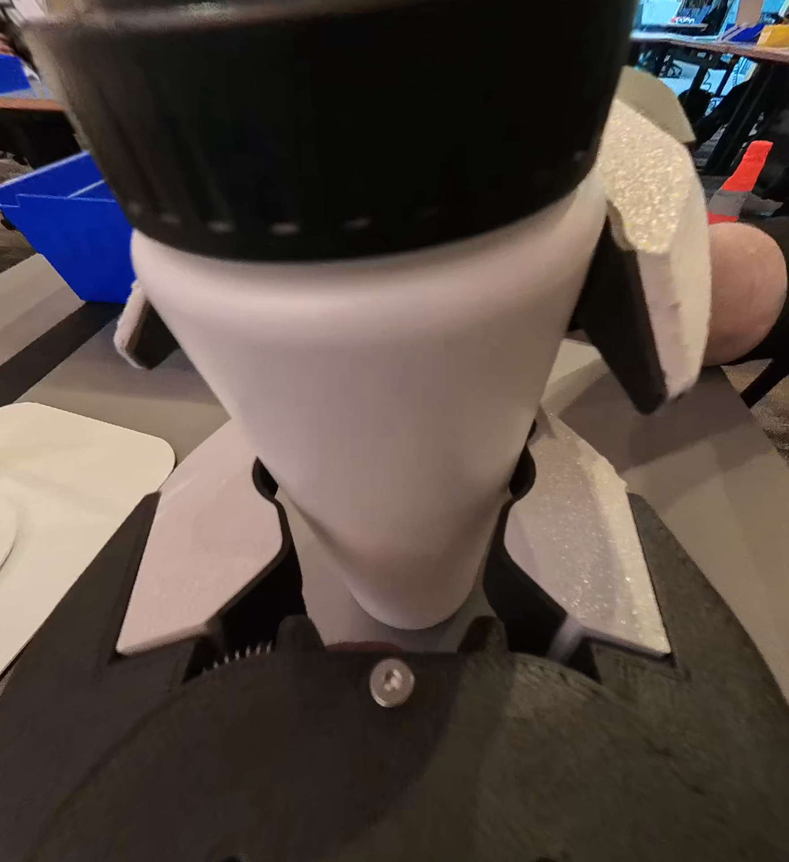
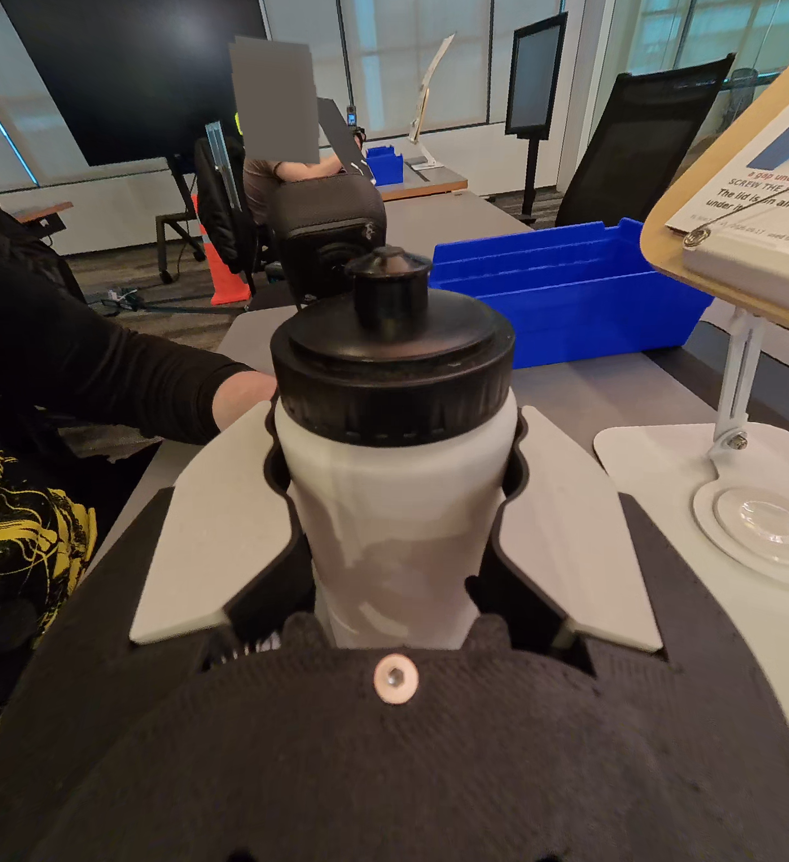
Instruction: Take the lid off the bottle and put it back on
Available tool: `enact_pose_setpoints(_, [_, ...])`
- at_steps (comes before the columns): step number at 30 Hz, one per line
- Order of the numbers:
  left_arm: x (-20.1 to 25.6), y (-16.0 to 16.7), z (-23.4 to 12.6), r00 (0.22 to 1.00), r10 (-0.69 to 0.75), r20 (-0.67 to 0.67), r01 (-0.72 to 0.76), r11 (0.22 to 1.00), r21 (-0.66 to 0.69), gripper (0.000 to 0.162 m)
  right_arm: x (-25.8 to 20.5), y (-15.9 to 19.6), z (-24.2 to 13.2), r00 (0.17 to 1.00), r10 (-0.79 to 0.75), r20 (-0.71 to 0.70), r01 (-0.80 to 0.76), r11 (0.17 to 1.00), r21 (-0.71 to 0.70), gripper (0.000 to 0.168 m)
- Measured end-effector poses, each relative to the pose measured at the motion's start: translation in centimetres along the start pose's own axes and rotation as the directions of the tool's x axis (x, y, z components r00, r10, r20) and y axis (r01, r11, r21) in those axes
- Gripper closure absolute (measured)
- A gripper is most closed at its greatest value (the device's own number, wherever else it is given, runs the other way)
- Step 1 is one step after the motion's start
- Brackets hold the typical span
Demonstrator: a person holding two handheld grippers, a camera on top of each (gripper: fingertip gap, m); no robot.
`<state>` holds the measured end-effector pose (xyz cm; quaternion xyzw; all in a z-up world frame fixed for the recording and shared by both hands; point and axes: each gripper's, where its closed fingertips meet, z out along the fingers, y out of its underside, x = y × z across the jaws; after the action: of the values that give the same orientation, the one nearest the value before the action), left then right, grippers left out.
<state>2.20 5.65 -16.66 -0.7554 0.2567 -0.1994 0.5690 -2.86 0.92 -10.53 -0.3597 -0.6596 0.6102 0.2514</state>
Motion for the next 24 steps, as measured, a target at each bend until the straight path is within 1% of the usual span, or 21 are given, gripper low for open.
enact_pose_setpoints(7, [0.4, 0.1, 0.6, 0.999, 0.032, 0.000, -0.032, 0.999, -0.036, 0.063, -0.3, 0.4, -1.0, 1.000, -0.021, 0.008, 0.021, 1.000, -0.010, 0.077])
enact_pose_setpoints(10, [0.5, 0.2, 0.9, 0.998, 0.066, 0.021, -0.065, 0.996, -0.056, 0.064, -0.6, 0.6, -1.4, 0.999, -0.050, 0.018, 0.051, 0.999, -0.012, 0.076])
enact_pose_setpoints(17, [0.6, 0.1, 0.9, 0.997, 0.072, 0.022, -0.071, 0.997, -0.032, 0.065, -0.9, 0.7, -1.5, 0.998, -0.052, 0.028, 0.054, 0.998, -0.045, 0.077])
enact_pose_setpoints(21, [0.6, 0.1, 0.9, 0.997, 0.076, 0.021, -0.075, 0.997, -0.031, 0.065, -0.4, -0.7, -3.1, 0.999, -0.038, -0.019, 0.037, 0.997, -0.060, 0.071])
enact_pose_setpoints(24, [0.6, 0.1, 0.9, 0.997, 0.074, 0.018, -0.073, 0.997, -0.027, 0.065, -0.5, -2.6, -4.9, 0.998, -0.033, -0.059, 0.024, 0.989, -0.144, 0.074])
